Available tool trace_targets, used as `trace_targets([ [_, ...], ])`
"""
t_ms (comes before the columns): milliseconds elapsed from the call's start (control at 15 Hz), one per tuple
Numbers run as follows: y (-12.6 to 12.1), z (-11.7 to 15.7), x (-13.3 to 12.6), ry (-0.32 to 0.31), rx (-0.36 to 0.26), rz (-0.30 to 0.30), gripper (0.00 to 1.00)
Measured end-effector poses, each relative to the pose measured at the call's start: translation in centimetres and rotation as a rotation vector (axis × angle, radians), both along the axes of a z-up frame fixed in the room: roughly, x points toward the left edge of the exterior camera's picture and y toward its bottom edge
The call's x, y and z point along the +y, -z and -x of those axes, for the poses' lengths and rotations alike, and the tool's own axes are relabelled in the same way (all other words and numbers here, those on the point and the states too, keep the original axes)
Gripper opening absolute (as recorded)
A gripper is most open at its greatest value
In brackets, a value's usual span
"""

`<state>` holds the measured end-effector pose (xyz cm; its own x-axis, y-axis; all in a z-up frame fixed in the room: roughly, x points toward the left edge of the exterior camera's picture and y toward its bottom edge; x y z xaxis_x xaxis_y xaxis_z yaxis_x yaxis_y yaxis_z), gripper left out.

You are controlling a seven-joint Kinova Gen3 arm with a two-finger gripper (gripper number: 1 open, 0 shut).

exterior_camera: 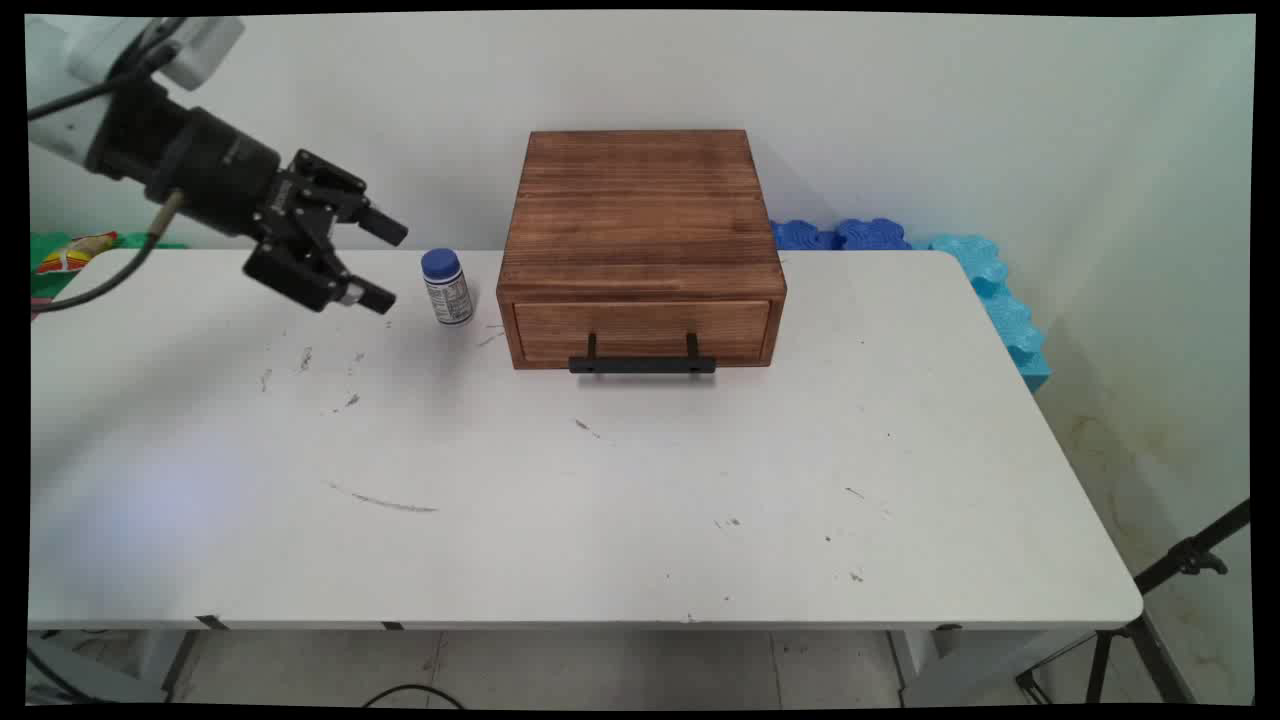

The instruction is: Open the drawer

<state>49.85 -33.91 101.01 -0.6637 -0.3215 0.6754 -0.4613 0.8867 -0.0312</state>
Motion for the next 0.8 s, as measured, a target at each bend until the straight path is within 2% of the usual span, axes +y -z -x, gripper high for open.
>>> trace_targets([
  [267, 0.2, 2.1, -2.3, -0.053, 0.024, 0.025, 1.0],
  [467, 0.6, 5.4, -4.6, -0.09, 0.037, 0.047, 1.0],
  [667, 1.4, 8.0, -6.5, -0.107, 0.021, 0.061, 1.0],
  [800, 2.7, 10.2, -7.9, -0.114, -0.013, 0.065, 1.0],
])
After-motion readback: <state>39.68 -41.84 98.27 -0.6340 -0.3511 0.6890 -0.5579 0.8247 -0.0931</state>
